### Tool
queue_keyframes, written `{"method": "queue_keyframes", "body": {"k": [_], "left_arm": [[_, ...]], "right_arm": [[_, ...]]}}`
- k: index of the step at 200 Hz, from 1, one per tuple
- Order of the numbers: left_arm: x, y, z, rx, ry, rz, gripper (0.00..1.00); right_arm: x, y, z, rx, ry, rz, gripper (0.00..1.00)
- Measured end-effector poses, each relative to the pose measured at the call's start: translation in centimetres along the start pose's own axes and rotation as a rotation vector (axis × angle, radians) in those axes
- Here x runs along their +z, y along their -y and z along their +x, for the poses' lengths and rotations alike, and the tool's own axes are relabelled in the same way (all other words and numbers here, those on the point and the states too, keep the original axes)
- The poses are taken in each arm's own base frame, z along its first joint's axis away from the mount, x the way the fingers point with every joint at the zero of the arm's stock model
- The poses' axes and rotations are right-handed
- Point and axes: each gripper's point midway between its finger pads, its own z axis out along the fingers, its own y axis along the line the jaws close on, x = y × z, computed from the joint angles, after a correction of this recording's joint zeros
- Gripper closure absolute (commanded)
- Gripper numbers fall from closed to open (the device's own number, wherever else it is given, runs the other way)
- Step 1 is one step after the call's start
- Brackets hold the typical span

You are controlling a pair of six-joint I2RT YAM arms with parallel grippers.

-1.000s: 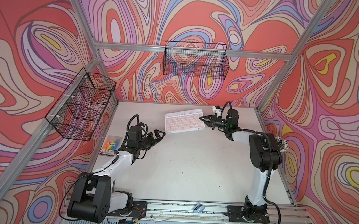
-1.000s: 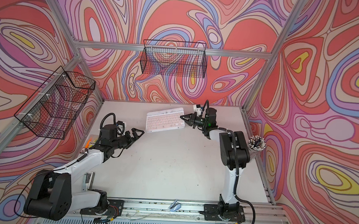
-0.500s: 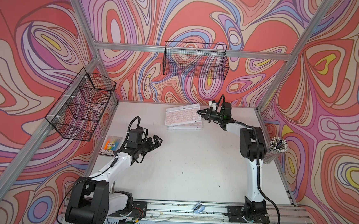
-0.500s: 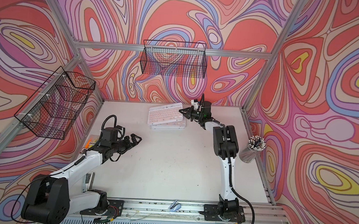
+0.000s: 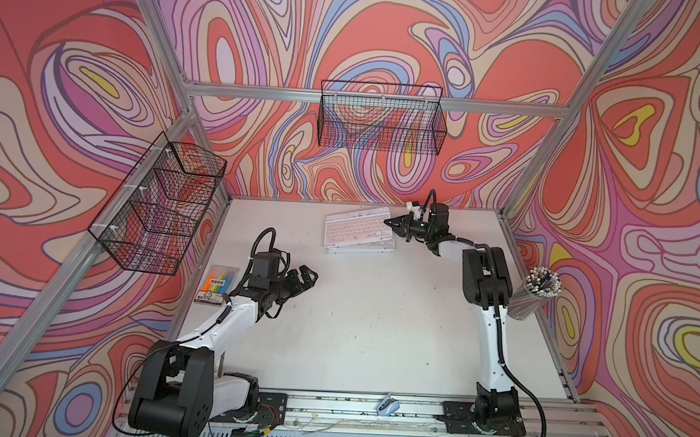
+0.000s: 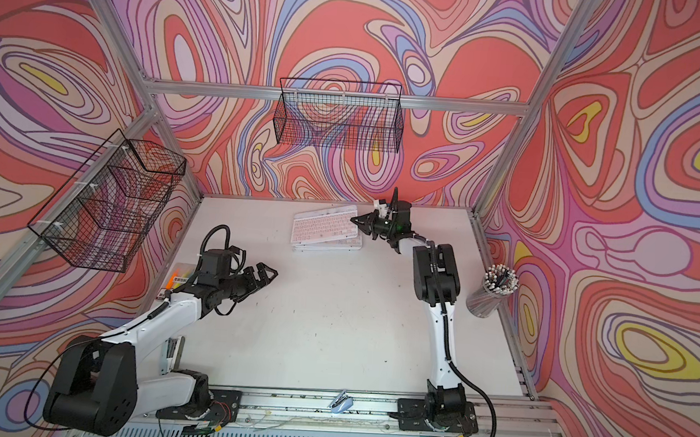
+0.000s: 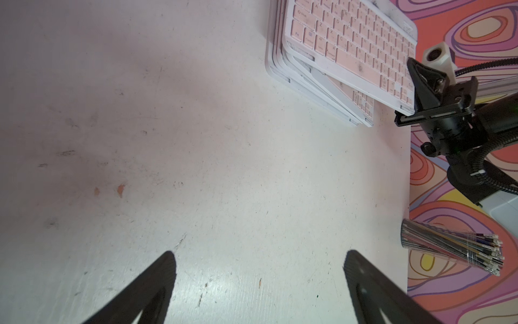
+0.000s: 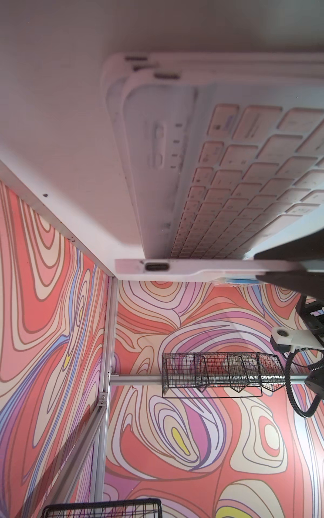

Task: Stack the numeric keypads
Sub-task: Place the numeric keypad at the numeric keypad.

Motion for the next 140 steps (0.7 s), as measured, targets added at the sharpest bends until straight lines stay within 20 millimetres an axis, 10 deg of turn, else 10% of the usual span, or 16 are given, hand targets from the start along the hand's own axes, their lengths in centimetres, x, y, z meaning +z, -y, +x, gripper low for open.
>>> {"method": "queue_keyframes", "body": {"k": [140], "left_arm": [[0.9, -0.5, 0.6, -0.015, -0.042, -0.011, 0.04]], "right_arm": [[-0.3, 1.9, 0.1, 0.04, -0.015, 0.0, 1.0]]}}
